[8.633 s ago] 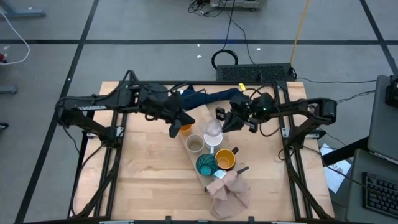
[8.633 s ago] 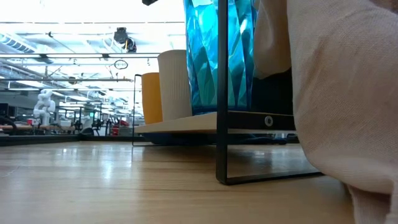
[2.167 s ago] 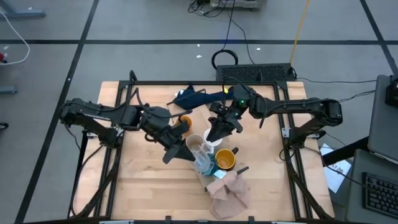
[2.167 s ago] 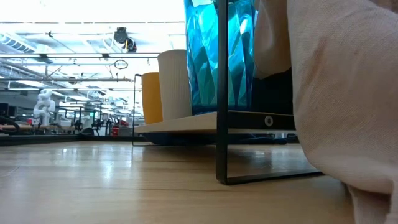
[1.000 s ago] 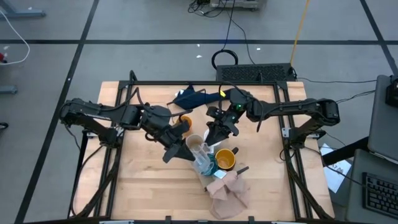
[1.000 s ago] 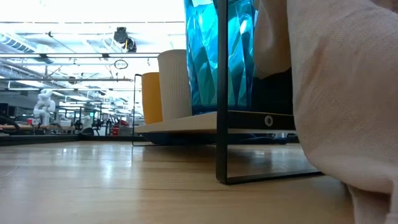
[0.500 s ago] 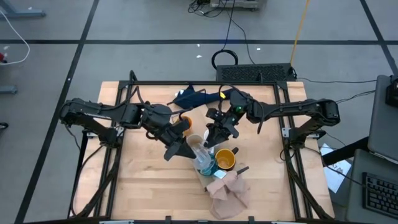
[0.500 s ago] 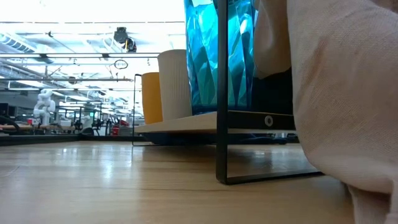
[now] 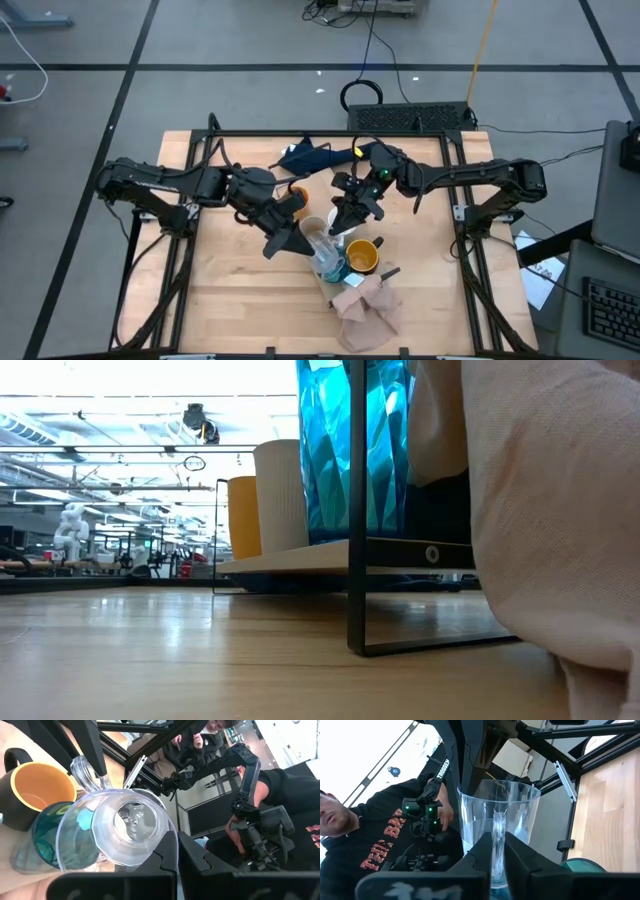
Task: Stack small to large cups/mugs on shelf
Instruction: Put the transparent mug on the shelf, then return to Home Position
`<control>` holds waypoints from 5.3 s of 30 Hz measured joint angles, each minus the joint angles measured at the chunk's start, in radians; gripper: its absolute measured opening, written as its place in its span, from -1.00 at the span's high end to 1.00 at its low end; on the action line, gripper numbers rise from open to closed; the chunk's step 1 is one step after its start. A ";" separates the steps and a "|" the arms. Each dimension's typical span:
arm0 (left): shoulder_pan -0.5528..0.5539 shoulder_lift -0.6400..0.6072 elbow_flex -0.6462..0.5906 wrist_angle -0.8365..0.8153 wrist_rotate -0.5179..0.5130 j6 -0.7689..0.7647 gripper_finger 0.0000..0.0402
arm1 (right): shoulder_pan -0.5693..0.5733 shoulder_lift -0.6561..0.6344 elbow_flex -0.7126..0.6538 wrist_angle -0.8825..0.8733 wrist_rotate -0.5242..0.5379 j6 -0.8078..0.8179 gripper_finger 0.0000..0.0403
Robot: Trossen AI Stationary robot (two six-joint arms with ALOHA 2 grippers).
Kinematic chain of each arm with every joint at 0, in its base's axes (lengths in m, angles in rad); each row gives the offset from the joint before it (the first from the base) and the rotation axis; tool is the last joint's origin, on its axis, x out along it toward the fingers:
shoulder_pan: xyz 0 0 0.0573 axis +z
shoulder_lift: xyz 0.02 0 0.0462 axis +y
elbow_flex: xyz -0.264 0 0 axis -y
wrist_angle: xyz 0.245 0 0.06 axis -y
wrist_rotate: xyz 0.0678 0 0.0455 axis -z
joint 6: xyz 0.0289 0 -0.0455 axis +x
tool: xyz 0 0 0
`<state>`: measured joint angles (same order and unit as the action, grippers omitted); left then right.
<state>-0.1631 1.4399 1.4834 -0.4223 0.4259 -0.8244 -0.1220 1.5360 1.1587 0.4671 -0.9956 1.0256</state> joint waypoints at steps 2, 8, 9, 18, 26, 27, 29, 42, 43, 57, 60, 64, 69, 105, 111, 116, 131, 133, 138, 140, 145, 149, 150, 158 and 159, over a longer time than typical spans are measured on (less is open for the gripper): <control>0.000 0.000 0.000 0.000 0.000 0.000 1.00 | -0.001 0.000 0.000 0.002 -0.001 0.000 0.93; 0.000 -0.001 0.000 0.020 -0.005 -0.001 0.99 | -0.002 0.000 0.000 0.029 -0.004 -0.004 0.93; 0.000 -0.001 0.000 0.031 -0.006 -0.002 0.97 | -0.002 0.000 0.000 0.029 -0.006 -0.009 0.93; 0.012 -0.001 0.000 0.076 -0.031 -0.039 0.73 | -0.012 0.000 0.000 0.029 -0.030 -0.046 0.95; 0.061 -0.044 -0.001 0.091 -0.035 -0.073 0.61 | -0.076 0.000 0.002 0.022 -0.058 -0.104 0.95; 0.067 -0.053 -0.001 0.104 -0.036 -0.075 0.61 | -0.089 0.000 0.002 0.014 -0.056 -0.123 0.95; 0.078 -0.073 0.000 0.135 -0.040 -0.072 0.61 | -0.117 0.001 0.001 -0.002 -0.049 -0.168 0.95; 0.067 -0.224 -0.001 0.309 -0.240 0.112 0.61 | -0.266 -0.006 0.001 -0.239 0.113 -0.756 0.95; 0.059 -0.237 -0.001 0.311 -0.263 0.133 0.61 | -0.271 -0.006 0.000 -0.243 0.134 -0.787 0.95; 0.003 -0.371 0.000 0.316 -0.528 0.302 0.61 | -0.334 -0.019 -0.083 -0.339 0.314 -1.092 0.95; 0.003 -0.373 0.000 0.315 -0.533 0.308 0.61 | -0.351 -0.052 -0.169 -0.223 0.349 -1.080 0.95; 0.003 -0.371 0.000 0.314 -0.542 0.325 0.61 | -0.389 -0.102 -0.313 0.031 0.402 -0.988 0.95; 0.003 -0.365 0.000 0.312 -0.569 0.326 0.61 | -0.423 -0.144 -0.418 0.139 0.447 -0.961 0.95; 0.005 -0.361 0.000 0.321 -0.612 0.326 0.61 | -0.341 0.137 -0.558 0.413 0.472 -0.967 0.95; 0.005 -0.361 0.000 0.321 -0.612 0.326 0.61 | -0.341 0.154 -0.558 0.452 0.475 -0.958 0.95; 0.005 -0.361 0.000 0.319 -0.611 0.326 0.61 | -0.340 0.153 -0.558 0.429 0.475 -1.000 0.95; 0.005 -0.361 0.000 0.316 -0.611 0.348 0.61 | -0.338 0.154 -0.558 0.389 0.471 -1.010 0.87; 0.005 -0.361 0.000 0.314 -0.611 0.349 0.61 | -0.338 0.154 -0.558 0.389 0.470 -1.007 0.87; 0.005 -0.361 0.000 0.295 -0.610 0.348 0.61 | -0.338 0.154 -0.558 0.390 0.470 -0.985 0.83; 0.005 -0.361 0.000 0.277 -0.610 0.347 0.61 | -0.336 0.154 -0.558 0.390 0.469 -0.985 0.81; 0.005 -0.361 0.000 0.263 -0.610 0.345 0.61 | -0.334 0.154 -0.558 0.389 0.469 -0.990 0.76; 0.005 -0.361 0.000 0.260 -0.610 0.345 0.61 | -0.334 0.154 -0.558 0.389 0.468 -1.015 0.72; 0.005 -0.361 0.000 0.260 -0.610 0.345 0.61 | -0.334 0.154 -0.558 0.389 0.468 -1.026 0.71; 0.005 -0.361 0.000 0.260 -0.609 0.350 0.61 | -0.334 0.154 -0.558 0.397 0.469 -1.036 0.50; 0.005 -0.361 0.000 0.259 -0.609 0.353 0.61 | -0.334 0.154 -0.558 0.397 0.469 -1.034 0.46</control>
<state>-0.1580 1.0786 1.4837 -0.1631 -0.1831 -0.4711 -0.4561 1.6901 0.6003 0.8639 -0.5266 -0.0087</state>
